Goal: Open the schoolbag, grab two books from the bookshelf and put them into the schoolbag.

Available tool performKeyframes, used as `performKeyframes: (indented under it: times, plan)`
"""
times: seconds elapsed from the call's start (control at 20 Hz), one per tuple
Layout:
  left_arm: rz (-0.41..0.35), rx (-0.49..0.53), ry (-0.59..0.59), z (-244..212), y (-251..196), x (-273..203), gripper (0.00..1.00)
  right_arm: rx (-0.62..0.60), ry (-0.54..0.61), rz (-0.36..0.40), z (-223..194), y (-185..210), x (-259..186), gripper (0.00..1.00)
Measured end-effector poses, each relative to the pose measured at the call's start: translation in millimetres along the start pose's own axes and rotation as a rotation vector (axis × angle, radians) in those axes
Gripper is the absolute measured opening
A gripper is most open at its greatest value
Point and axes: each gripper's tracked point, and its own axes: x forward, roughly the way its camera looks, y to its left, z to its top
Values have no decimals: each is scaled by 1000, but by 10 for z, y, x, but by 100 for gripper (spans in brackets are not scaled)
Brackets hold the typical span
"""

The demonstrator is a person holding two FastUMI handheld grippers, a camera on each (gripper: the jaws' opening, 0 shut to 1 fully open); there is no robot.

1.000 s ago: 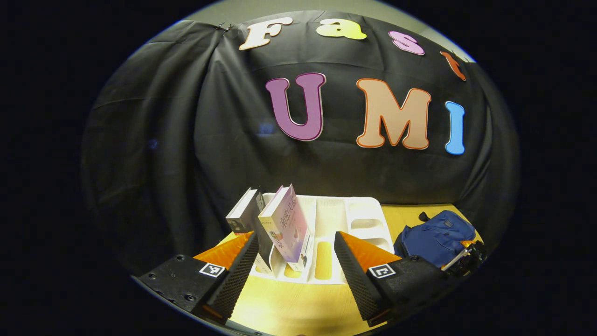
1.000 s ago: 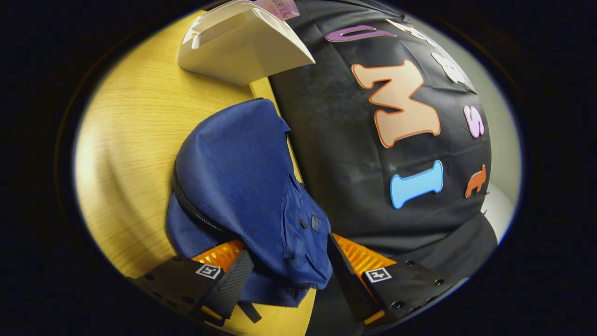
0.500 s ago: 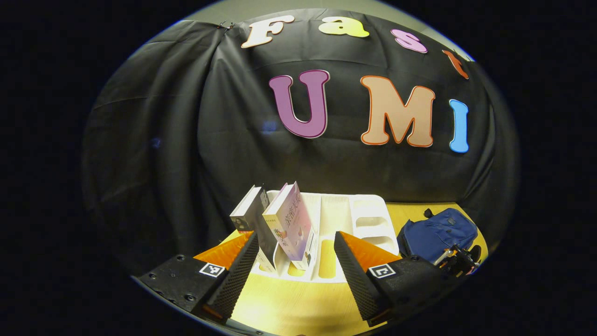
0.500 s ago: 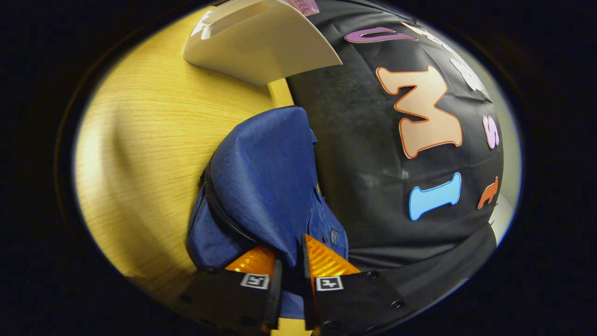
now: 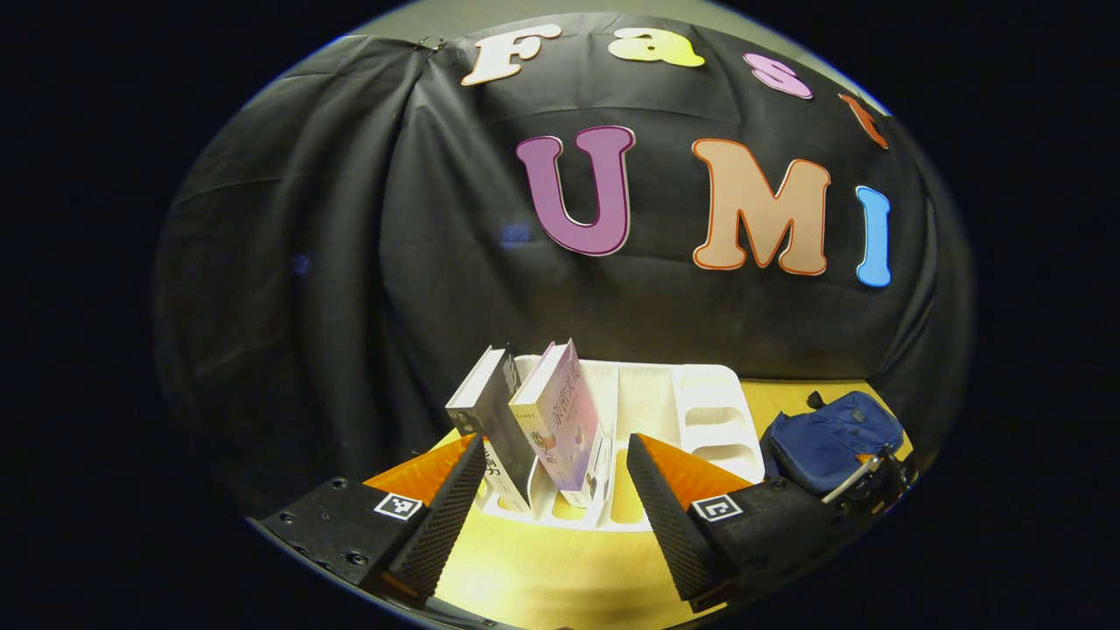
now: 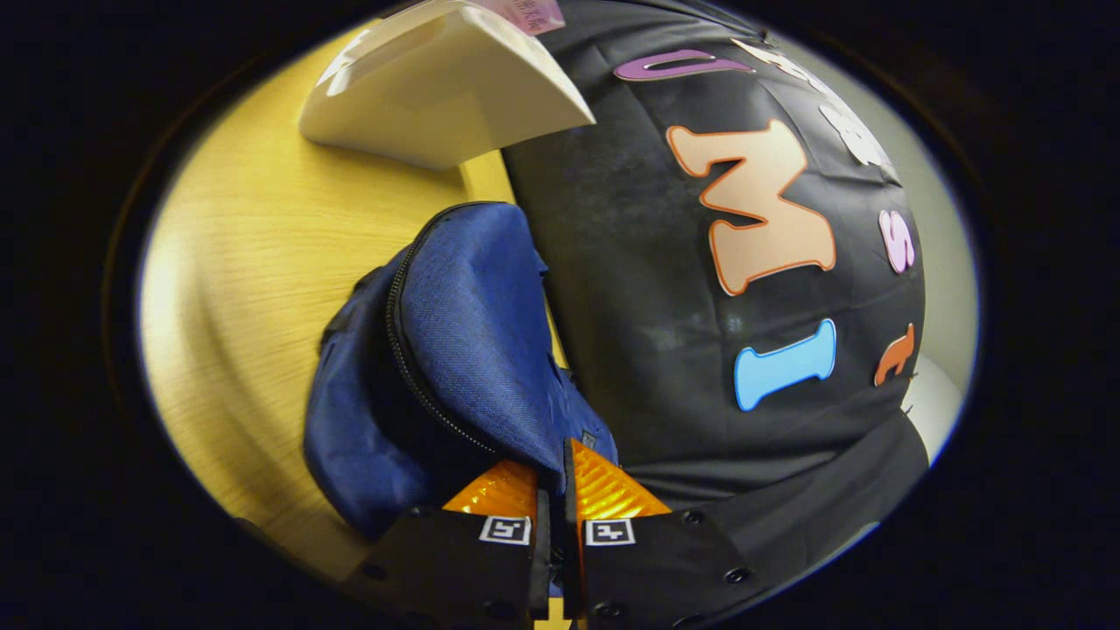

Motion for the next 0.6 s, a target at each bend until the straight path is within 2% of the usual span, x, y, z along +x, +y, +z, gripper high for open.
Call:
performKeyframes:
  times: [0.25,0.6]
  plan:
    - [-23,-15,37,111,137,217,95,62,23,-32,24,-271,6,8]
    - [-105,-83,141,317,169,660,95,118,49,-51,12,-548,-58,8]
